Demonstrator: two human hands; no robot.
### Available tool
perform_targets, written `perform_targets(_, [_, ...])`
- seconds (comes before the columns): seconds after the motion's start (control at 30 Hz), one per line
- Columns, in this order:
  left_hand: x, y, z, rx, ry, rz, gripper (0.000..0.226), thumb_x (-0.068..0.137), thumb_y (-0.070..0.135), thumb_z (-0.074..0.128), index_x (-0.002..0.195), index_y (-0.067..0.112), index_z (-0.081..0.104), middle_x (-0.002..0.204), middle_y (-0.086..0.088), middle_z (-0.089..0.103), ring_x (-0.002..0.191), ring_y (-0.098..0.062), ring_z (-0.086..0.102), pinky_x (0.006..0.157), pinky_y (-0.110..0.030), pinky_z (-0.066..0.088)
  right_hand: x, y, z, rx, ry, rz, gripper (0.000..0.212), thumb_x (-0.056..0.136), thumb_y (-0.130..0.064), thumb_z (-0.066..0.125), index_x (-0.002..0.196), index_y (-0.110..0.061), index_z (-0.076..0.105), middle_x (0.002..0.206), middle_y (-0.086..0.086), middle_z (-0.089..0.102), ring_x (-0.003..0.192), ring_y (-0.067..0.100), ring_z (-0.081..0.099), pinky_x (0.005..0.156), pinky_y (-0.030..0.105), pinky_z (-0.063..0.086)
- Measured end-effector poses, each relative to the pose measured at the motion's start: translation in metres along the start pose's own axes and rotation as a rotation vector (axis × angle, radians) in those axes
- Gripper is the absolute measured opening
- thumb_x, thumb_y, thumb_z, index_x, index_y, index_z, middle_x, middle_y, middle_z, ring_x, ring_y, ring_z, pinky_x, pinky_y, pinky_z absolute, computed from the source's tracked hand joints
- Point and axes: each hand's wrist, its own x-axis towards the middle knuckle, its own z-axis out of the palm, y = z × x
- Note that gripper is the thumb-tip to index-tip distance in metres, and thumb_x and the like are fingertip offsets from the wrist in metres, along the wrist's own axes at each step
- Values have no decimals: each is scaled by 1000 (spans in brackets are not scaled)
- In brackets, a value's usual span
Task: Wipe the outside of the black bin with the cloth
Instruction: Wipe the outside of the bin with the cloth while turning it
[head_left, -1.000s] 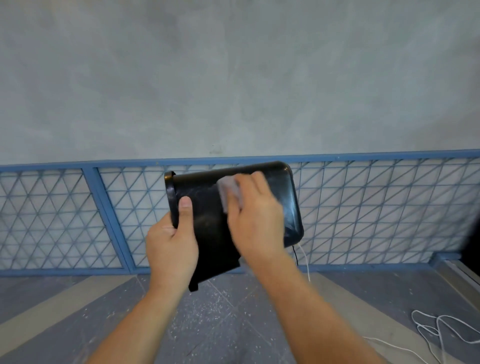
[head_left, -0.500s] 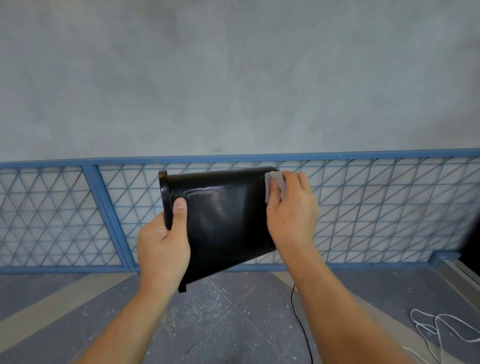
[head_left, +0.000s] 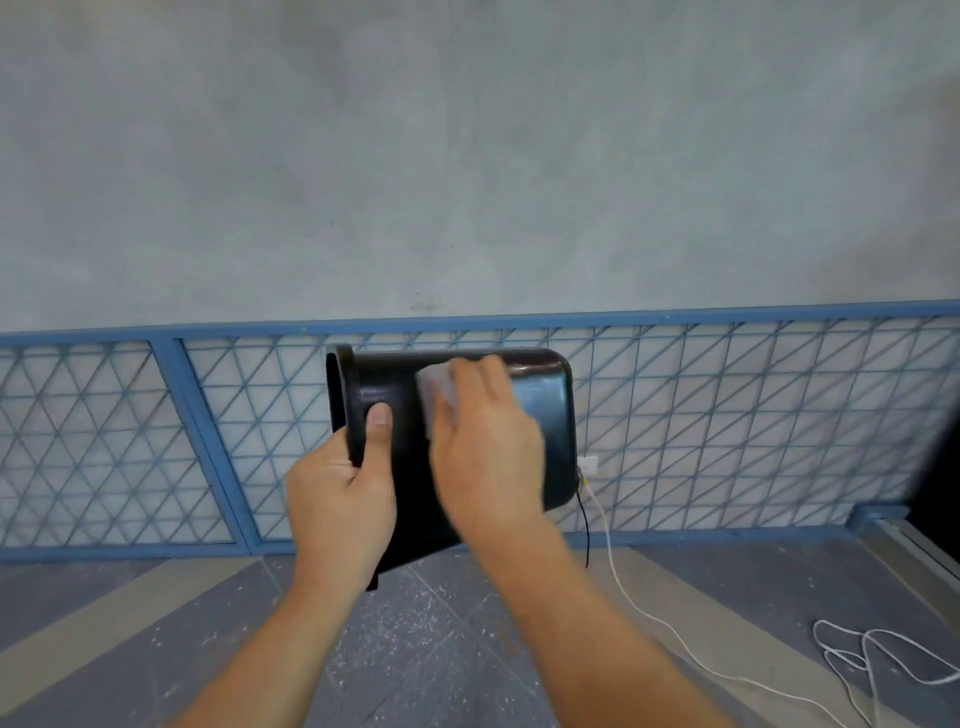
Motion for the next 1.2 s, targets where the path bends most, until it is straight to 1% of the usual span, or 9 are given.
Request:
perform_targets(0.1, [0,3,1,-20,14,-22,58,102,52,46,56,16,48,51,-1,49,51,-17,50,49,-30,30,-4,-3,3,2,-26,-84,30,100,-35,44,111,-16,64,106,3,59,70,27,64,52,33,48])
perform_targets(0.17, [3,1,-7,-44,14,-46,58,102,52,47,61,12,55,55,-6,54,56,-16,54,50,-29,34,10,26,-8,29,7,98,39,101,-40,39,118,-15,64,116,6,61,84,33,67,66,43,56])
perform_targets(0.27, [7,-3,-14,-45,5,-50,65,101,53,46,71,-1,61,62,-16,59,58,-18,56,49,-21,39,18,60,-19,-10,57,351,35,106,-36,43,124,-14,63,124,5,58,92,35,65,76,44,53])
perform_targets(0.43, [-3,5,2,-23,-6,-8,71,95,61,41,67,-2,58,59,-18,59,56,-23,57,49,-27,39,2,11,-4,0,45,20,42,101,-41,35,113,-13,64,111,6,61,71,32,66,53,43,55])
perform_targets(0.6, [1,1,-10,-96,28,-82,62,102,51,48,59,7,53,56,-6,53,58,-21,55,52,-29,36,11,67,-18,-41,69,275,35,106,-38,39,126,-17,60,120,-1,57,82,29,66,69,44,55])
perform_targets(0.77, [12,-1,-8,-156,81,-189,73,100,59,48,80,-9,62,76,-26,64,64,-24,58,58,-33,43,-43,42,-1,-48,-15,-19,14,101,-25,60,112,-16,63,101,0,59,63,19,62,47,36,54])
perform_targets(0.97, [11,-4,-10,-172,116,-222,72,100,61,48,82,-6,64,79,-25,66,68,-27,61,61,-35,46,-41,81,-9,-36,158,221,34,108,-41,43,119,-16,64,104,-3,58,66,22,63,53,41,55])
perform_targets(1.1, [6,9,4,-147,125,-190,69,102,56,48,66,-2,55,59,-11,55,57,-24,54,53,-31,37,-73,35,6,5,46,-6,18,100,-27,55,113,-19,64,96,-4,56,60,17,59,41,31,46])
perform_targets(1.2, [11,5,4,-144,131,-209,70,101,58,48,75,-5,62,67,-16,62,60,-22,56,54,-30,39,-66,45,2,-11,36,-67,14,98,-23,56,112,-22,59,95,-2,56,61,20,59,41,32,47])
